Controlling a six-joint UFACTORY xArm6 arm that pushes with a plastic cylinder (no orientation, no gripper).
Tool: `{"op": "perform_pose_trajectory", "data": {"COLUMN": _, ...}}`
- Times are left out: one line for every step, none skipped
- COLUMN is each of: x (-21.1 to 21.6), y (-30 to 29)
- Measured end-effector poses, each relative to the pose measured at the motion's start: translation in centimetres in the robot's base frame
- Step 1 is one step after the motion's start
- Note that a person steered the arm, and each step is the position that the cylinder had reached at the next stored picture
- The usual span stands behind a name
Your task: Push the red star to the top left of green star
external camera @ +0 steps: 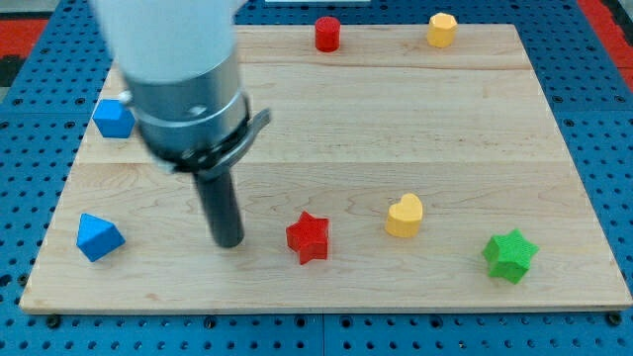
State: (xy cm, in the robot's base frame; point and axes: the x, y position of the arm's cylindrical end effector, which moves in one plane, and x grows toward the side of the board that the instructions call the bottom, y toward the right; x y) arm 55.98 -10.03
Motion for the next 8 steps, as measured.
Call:
{"op": "perform_pose_trajectory", "data": {"x": -2.1, "y": 4.5}}
{"op": "perform_pose_trajectory", "data": {"x": -5.6, "y": 10.7}}
{"op": "perform_pose_trajectory", "data": {"x": -4.4, "y": 7.5}}
{"op": "perform_pose_trajectory", "data": {"x": -3.6, "y": -0.7}}
{"op": "perform_pose_trajectory", "data": {"x": 0.3, "y": 1.6}}
{"op": "perform_pose_trajectory", "data": {"x": 0.6, "y": 3.7}}
{"op": "perform_pose_trajectory", "data": {"x": -0.9, "y": 9.5}}
{"op": "perform_pose_trajectory", "data": {"x": -1.7, "y": 15.5}}
